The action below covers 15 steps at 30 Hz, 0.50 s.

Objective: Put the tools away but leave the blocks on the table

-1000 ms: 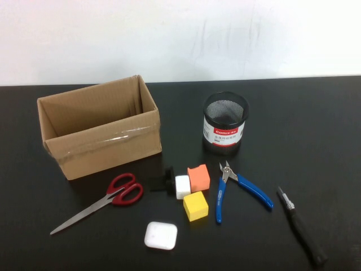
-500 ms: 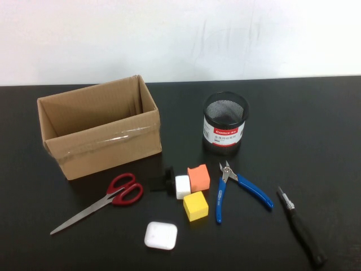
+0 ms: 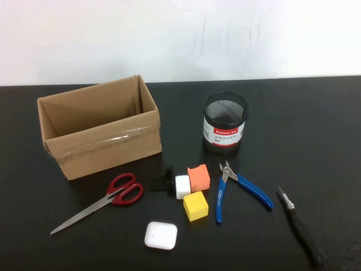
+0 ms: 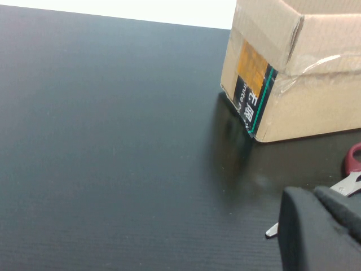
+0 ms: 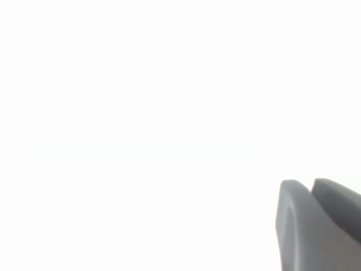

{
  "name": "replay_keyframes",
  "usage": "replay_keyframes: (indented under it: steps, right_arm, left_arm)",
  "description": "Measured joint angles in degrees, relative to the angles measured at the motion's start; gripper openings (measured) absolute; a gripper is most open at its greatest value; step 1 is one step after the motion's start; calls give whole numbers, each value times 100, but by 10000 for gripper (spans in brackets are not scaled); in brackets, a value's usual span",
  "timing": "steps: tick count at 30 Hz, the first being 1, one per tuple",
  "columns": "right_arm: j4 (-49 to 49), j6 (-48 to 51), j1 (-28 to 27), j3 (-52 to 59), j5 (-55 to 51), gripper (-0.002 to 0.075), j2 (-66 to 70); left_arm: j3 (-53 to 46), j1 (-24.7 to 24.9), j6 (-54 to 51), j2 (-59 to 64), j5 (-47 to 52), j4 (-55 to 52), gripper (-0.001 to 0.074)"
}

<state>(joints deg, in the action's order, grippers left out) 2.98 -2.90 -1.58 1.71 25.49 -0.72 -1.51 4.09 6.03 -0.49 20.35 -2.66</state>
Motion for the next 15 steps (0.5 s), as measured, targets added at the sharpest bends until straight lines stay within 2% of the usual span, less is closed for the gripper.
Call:
replay_keyframes:
  steps: [9, 15]
  right_arm:
    - [-51, -61, 0, 0, 269, -7, 0]
    - [-177, -213, 0, 0, 1741, -7, 0]
  left_arm:
    - [0, 0, 0, 0, 0, 0, -4]
    - [0, 0, 0, 0, 0, 0, -4]
